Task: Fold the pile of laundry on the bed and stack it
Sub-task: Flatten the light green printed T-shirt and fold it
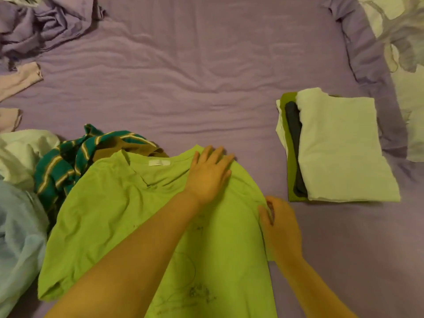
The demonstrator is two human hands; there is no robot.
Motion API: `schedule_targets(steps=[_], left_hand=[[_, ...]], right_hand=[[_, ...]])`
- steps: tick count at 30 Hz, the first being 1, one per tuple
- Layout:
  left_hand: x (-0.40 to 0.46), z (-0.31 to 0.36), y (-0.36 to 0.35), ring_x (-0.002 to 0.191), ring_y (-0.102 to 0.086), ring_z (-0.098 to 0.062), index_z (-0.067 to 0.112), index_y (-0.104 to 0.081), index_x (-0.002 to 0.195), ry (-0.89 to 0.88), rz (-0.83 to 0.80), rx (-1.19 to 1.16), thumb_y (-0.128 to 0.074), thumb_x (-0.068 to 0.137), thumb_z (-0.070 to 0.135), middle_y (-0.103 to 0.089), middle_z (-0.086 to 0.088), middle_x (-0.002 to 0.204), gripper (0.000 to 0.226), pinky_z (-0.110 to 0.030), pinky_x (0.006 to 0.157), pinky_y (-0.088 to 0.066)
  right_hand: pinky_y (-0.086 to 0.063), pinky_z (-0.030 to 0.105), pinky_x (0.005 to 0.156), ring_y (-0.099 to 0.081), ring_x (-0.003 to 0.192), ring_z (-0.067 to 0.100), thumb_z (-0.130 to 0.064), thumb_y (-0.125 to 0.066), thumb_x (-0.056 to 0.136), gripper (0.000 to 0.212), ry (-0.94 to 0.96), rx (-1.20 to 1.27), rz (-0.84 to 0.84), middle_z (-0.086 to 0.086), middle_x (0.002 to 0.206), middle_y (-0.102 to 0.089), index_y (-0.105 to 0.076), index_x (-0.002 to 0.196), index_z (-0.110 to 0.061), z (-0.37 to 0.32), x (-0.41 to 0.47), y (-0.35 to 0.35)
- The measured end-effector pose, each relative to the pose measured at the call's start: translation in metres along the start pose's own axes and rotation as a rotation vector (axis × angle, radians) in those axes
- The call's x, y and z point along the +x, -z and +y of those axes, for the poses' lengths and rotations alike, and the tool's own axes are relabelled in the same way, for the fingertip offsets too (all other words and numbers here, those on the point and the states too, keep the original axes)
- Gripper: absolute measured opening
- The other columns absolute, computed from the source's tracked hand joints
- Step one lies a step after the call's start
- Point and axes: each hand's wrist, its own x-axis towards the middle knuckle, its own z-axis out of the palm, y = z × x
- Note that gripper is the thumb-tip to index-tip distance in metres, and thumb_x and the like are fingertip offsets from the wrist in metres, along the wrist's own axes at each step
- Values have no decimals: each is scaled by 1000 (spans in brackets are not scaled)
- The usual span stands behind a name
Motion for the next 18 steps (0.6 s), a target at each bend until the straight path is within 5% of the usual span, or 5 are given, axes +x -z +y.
schedule_targets(steps=[2, 5, 11, 15, 18], left_hand=[[12, 2, 4, 145, -13, -25, 34, -29, 147, -53, -67, 51, -48, 95, 41, -24, 4, 156, 56, -46, 114, -11], [25, 11, 6, 143, -17, -22, 35, -34, 144, -162, -194, 117, -57, 89, 37, -35, 8, 149, 60, -43, 112, -16], [39, 17, 11, 122, -41, -24, 23, -60, 115, -49, -62, -66, -62, 85, 33, -57, -2, 122, 32, -32, 97, -27], [35, 22, 10, 135, -30, -16, 24, -70, 103, -63, -169, -95, -57, 85, 53, -58, 7, 126, 37, -41, 110, -15], [35, 25, 10, 133, -35, -15, 23, -72, 99, -69, -170, -65, -51, 90, 54, -63, 8, 120, 39, -40, 111, -21]], right_hand=[[-38, 34, 99, -47, 122, 24, -31, -56, 94, 46, 11, -139, -147, 5, 133, -53, -48, 135, -12, 9, -3, 1], [-39, 28, 83, -55, 110, 23, -30, -52, 96, 35, -38, -203, -216, 4, 126, -57, -52, 128, -17, 17, -8, 2], [-43, 34, 66, -57, 92, 27, -18, -60, 89, 25, -87, 55, 148, 7, 109, -59, -55, 114, -14, 23, 0, 31], [-43, 34, 93, -52, 119, 23, -36, -53, 95, 62, -92, -284, -172, 3, 144, -44, -26, 148, -17, 37, -10, 31], [-43, 36, 96, -55, 115, 25, -26, -57, 94, 54, -76, -219, -109, 8, 135, -53, -37, 143, -13, 47, -17, 29]])
